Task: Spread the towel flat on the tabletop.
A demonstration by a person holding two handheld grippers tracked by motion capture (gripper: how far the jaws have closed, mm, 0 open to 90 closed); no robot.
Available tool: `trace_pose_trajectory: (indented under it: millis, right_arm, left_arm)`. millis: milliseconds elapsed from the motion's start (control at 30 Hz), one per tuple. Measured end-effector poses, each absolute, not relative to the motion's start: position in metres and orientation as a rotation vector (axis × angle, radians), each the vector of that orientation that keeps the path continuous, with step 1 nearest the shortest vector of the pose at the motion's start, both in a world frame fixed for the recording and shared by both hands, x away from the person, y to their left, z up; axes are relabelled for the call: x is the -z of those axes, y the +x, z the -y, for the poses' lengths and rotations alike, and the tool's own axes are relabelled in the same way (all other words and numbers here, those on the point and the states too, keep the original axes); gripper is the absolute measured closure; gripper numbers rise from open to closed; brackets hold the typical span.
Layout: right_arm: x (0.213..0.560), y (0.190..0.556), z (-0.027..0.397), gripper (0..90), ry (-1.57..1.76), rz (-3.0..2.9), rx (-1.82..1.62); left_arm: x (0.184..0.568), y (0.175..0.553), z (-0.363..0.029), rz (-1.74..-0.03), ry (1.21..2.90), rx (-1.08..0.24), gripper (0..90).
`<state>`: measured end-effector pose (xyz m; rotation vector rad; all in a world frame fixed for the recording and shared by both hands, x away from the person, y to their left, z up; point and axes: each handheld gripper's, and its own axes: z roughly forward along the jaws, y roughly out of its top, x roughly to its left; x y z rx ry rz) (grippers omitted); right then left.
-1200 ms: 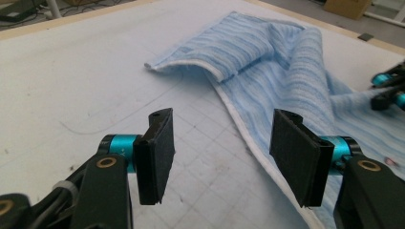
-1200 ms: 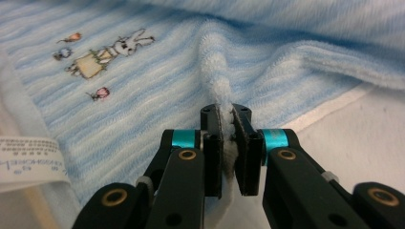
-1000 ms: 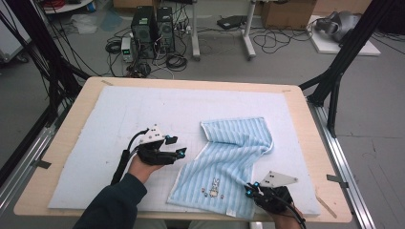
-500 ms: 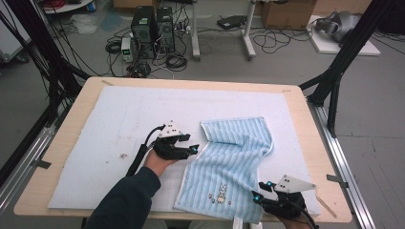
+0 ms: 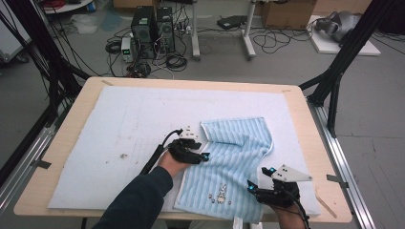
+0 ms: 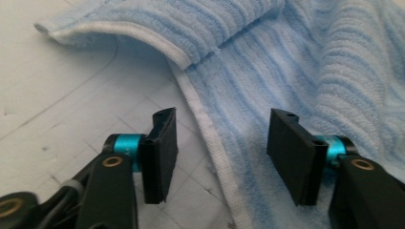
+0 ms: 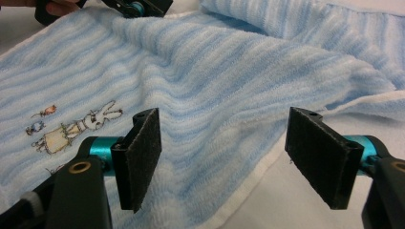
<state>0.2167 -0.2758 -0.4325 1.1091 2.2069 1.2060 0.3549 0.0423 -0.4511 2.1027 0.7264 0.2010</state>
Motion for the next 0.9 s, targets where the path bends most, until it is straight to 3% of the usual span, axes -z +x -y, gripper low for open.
trace_pose_trajectory:
  millis: [133, 233, 467, 900]
  right_arm:
    - [0.433, 0.219, 0.275, 27.8, 1.125, -2.196, -1.212]
    - [0.432, 0.219, 0.275, 28.2, 1.126, -2.192, -1.209]
    - [0.431, 0.219, 0.274, 28.3, 1.122, -2.192, -1.195]
    - [0.431, 0.232, 0.257, 28.4, 1.117, -2.216, -1.181]
  left_arm:
    - [0.451, 0.353, -0.042, -0.714, 2.126, -0.281, 62.7]
    - [0.452, 0.355, -0.044, -0.679, 2.116, -0.218, 85.1]
    - [0.450, 0.354, -0.054, -0.697, 2.116, -0.192, 87.6]
    - [0.446, 0.346, -0.127, -0.810, 2.097, -0.221, 87.6]
